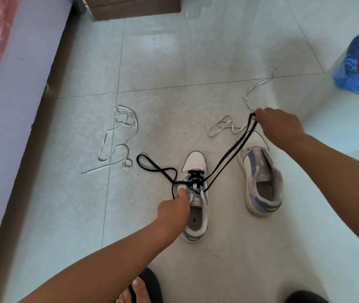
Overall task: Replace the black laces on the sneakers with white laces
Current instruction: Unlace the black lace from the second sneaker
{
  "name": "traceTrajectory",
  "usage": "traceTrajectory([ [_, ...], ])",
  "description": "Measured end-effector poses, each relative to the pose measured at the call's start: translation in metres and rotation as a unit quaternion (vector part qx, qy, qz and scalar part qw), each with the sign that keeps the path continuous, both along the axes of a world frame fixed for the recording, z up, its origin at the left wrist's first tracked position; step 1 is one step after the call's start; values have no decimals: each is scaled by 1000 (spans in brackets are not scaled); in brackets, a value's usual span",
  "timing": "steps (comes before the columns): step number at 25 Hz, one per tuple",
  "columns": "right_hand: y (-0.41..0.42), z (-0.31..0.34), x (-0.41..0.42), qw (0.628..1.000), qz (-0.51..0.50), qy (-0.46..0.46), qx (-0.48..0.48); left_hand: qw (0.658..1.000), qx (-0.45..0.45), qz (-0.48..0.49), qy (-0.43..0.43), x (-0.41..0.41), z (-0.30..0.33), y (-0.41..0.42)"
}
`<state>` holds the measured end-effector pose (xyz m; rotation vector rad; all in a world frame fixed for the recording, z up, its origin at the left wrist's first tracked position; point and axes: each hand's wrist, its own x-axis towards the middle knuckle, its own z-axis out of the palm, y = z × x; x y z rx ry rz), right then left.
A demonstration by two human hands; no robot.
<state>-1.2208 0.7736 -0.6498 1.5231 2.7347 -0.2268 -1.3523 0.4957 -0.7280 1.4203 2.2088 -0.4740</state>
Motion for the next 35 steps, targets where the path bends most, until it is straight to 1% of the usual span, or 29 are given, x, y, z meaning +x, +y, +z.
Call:
traceTrajectory([
  [1, -9, 1, -4, 999, 17, -36, -20, 1000, -2, -4, 3, 0, 1, -1],
  [2, -25, -1, -7, 995, 7, -56, -83, 1000, 1, -8, 8, 0, 1, -1],
  [3, -48, -8, -11, 979, -10, -54, -197, 1000, 5, -13, 12, 0, 1, 0],
  [4, -76, -15, -17, 935, -46, -37, -351, 1000, 4, -20, 14, 1, 2, 1],
  [5, -102, -22, -23, 870, -86, -22, -485, 1000, 2, -26, 13, 0, 3, 1],
  [6, -124, -28, -28, 809, -120, -2, -575, 1000, 0, -27, 11, 0, 3, 1],
  [7, -138, -35, -31, 771, -139, 30, -621, 1000, 0, -24, 10, 1, 3, 1],
  [8, -145, -41, -34, 755, -147, 68, -636, 1000, -1, -18, 9, 1, 3, 1],
  [9, -148, -44, -38, 756, -145, 92, -632, 1000, -3, -13, 9, 1, 3, 1],
  [10, -146, -48, -40, 778, -124, 97, -608, 1000, -5, -8, 8, 1, 5, 1],
  [11, -143, -47, -42, 816, -101, 96, -561, 1000, -6, -3, 7, 0, 5, 1],
  [12, -135, -46, -42, 855, -100, 106, -498, 1000, -5, -3, 7, 0, 5, 0],
  [13, -120, -43, -40, 887, -128, 128, -425, 1000, -3, -11, 11, -1, 4, 0],
  [15, -80, -31, -31, 935, -182, 154, -265, 999, -7, -37, 28, -1, 2, -2],
  [16, -60, -22, -26, 951, -174, 137, -215, 998, -12, -42, 36, -1, 1, -3],
  [17, -49, -15, -23, 965, -138, 92, -203, 998, -15, -42, 42, -1, 3, -3],
  [18, -51, -9, -23, 973, -74, 32, -216, 998, -11, -40, 44, -2, 4, -3],
  [19, -64, -8, -23, 971, -7, -21, -238, 998, -2, -47, 39, -3, 5, -2],
  [20, -87, -13, -23, 961, 36, -42, -270, 998, 5, -57, 29, -5, 9, -1],
  [22, -141, -24, -27, 938, 78, -39, -336, 997, 28, -71, 14, -10, 17, 4],
  [23, -160, -30, -33, 931, 92, -43, -350, 997, 41, -61, 10, -12, 19, 7],
  [25, -179, -42, -45, 942, 101, -64, -314, 999, 40, -31, -3, -15, 23, 17],
  [27, -176, -44, -49, 956, 95, -74, -266, 998, 38, -46, -2, -20, 24, 20],
  [29, -169, -43, -41, 954, 86, -54, -280, 997, 47, -60, 0, -31, 28, 15],
  [30, -167, -41, -33, 950, 79, -35, -301, 996, 69, -64, 1, -37, 29, 11],
  [32, -162, -37, -17, 946, 87, -14, -313, 991, 110, -82, -2, -43, 28, -1],
  [33, -159, -34, -11, 945, 104, -15, -311, 990, 114, -81, -19, -45, 29, -6],
  [35, -155, -28, -1, 943, 148, -18, -299, 989, 106, -33, -99, -53, 29, -11],
])
